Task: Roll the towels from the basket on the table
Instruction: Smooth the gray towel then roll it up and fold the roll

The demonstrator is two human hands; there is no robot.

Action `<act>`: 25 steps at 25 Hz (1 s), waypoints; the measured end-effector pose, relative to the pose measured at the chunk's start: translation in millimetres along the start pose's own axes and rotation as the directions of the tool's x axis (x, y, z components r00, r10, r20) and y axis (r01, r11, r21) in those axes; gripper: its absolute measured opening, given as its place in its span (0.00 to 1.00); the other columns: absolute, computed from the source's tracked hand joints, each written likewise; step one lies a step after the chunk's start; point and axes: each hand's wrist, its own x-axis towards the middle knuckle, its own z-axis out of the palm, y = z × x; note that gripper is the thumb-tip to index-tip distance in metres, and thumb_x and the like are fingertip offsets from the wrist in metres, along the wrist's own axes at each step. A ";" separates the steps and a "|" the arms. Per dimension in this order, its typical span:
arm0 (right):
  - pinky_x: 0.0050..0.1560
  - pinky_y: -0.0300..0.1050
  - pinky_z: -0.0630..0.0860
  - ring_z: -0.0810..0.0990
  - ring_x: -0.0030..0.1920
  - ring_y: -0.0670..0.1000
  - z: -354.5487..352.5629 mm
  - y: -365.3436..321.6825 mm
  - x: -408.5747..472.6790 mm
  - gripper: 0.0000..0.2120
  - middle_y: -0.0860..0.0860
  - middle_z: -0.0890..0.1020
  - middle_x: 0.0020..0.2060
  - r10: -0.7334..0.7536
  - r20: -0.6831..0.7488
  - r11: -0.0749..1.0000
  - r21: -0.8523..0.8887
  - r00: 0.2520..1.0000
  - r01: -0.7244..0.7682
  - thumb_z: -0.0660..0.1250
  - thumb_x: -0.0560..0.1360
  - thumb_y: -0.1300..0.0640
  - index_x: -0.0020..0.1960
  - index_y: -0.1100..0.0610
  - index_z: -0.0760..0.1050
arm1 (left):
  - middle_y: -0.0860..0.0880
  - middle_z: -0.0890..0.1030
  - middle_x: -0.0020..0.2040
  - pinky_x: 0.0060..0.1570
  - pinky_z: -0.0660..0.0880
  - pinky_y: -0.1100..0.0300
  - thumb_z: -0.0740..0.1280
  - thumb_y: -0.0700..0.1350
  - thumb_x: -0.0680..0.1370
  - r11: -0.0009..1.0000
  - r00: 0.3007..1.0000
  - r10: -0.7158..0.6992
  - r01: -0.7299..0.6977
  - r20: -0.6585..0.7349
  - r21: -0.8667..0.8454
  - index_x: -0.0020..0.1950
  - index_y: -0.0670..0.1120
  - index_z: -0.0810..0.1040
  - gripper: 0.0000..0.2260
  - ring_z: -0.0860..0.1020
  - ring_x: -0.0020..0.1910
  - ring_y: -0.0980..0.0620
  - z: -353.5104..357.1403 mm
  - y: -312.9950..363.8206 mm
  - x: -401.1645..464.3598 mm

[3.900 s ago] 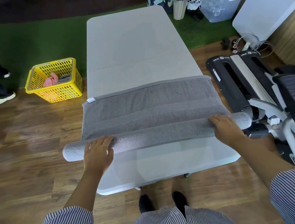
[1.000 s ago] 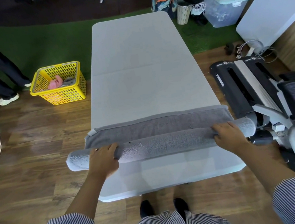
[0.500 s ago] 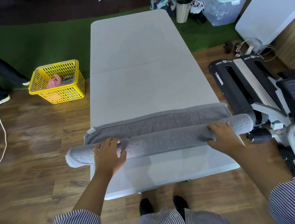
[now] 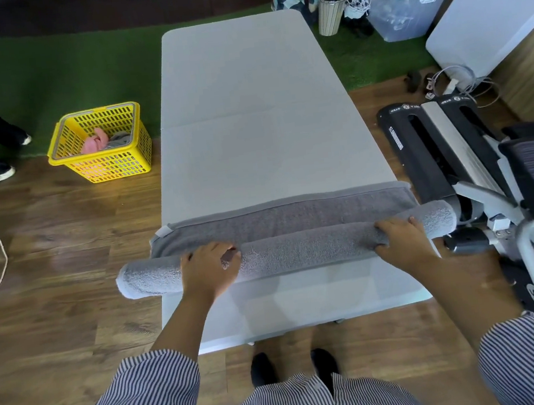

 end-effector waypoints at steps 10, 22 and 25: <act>0.67 0.62 0.60 0.75 0.56 0.59 -2.1 1.1 14.2 0.15 0.56 0.79 0.55 -0.042 -0.041 0.999 0.008 0.998 0.042 0.63 0.72 0.59 0.59 0.58 0.74 | 0.53 0.82 0.49 0.56 0.71 0.45 0.66 0.64 0.71 0.888 0.903 0.423 -0.397 -0.072 0.234 0.54 0.49 0.80 0.22 0.80 0.47 0.51 2.9 -18.5 -10.0; 0.65 0.60 0.61 0.76 0.55 0.59 8.2 9.2 11.7 0.13 0.56 0.78 0.53 -0.070 -0.141 0.998 -0.014 0.987 0.069 0.62 0.73 0.62 0.58 0.59 0.73 | 0.51 0.80 0.55 0.56 0.71 0.46 0.58 0.59 0.76 0.928 0.923 0.355 -0.329 -0.146 0.175 0.59 0.50 0.76 0.19 0.79 0.52 0.48 -1.7 -31.8 -6.9; 0.67 0.63 0.58 0.73 0.60 0.58 13.3 17.5 7.7 0.12 0.54 0.77 0.56 -0.049 -0.187 0.998 0.027 0.981 0.055 0.61 0.76 0.62 0.59 0.57 0.73 | 0.51 0.78 0.57 0.62 0.68 0.41 0.61 0.62 0.74 0.957 0.954 0.246 -0.211 -0.169 0.199 0.59 0.53 0.75 0.20 0.77 0.55 0.48 2.0 -37.2 -14.7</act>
